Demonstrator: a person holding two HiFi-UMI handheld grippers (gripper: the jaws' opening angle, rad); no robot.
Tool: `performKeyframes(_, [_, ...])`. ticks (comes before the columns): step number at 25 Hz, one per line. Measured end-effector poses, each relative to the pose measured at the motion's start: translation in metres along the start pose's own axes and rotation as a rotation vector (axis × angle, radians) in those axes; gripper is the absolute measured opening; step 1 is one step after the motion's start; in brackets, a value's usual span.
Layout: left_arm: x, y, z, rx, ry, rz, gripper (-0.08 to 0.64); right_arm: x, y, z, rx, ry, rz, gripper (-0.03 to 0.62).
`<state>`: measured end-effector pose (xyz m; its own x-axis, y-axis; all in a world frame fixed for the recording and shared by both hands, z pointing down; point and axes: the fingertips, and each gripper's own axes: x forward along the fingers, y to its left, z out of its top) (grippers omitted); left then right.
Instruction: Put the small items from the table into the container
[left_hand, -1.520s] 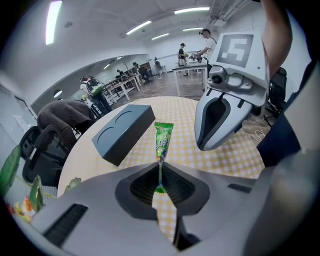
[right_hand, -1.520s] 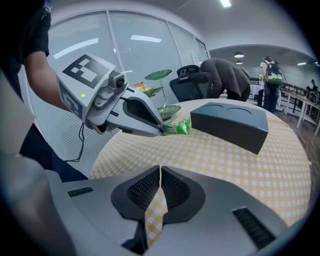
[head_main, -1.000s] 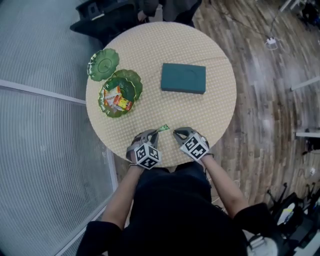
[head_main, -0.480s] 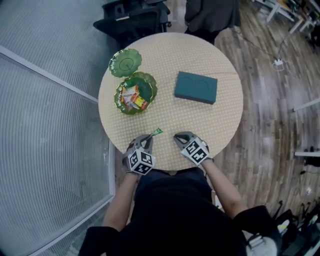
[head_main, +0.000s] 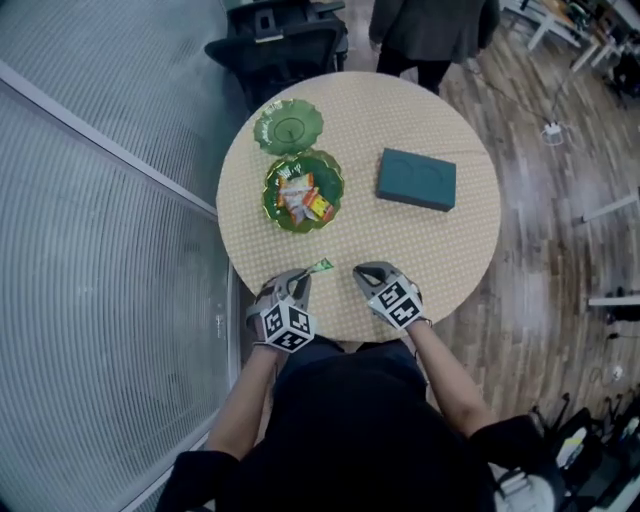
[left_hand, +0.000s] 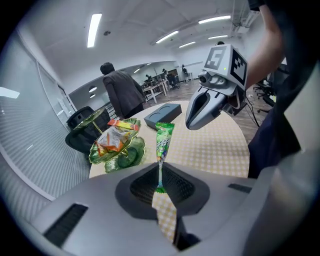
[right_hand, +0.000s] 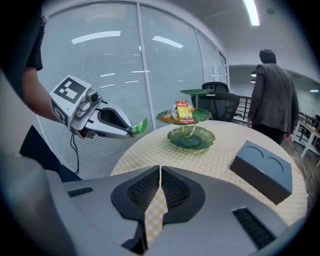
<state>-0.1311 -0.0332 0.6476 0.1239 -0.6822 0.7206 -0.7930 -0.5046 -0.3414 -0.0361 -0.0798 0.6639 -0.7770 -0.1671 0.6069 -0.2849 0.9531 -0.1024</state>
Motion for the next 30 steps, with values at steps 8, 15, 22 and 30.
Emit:
performKeyframes(8, [-0.016, 0.055, -0.024, 0.139, -0.054, 0.001, 0.023, 0.035, 0.025, 0.041, 0.022, -0.035, -0.079, 0.029])
performKeyframes(15, [-0.021, 0.087, -0.031, 0.294, -0.098, -0.008, 0.023, 0.054, 0.040, 0.056, 0.030, -0.040, -0.132, 0.029])
performKeyframes(22, [-0.017, 0.106, -0.025, 0.489, -0.137, -0.009, 0.021, 0.063, 0.047, 0.066, 0.029, -0.040, -0.162, 0.029])
performKeyframes(30, [-0.006, 0.138, -0.006, 0.646, -0.157, 0.012, 0.021, 0.070, 0.044, 0.069, 0.028, -0.031, -0.175, 0.029])
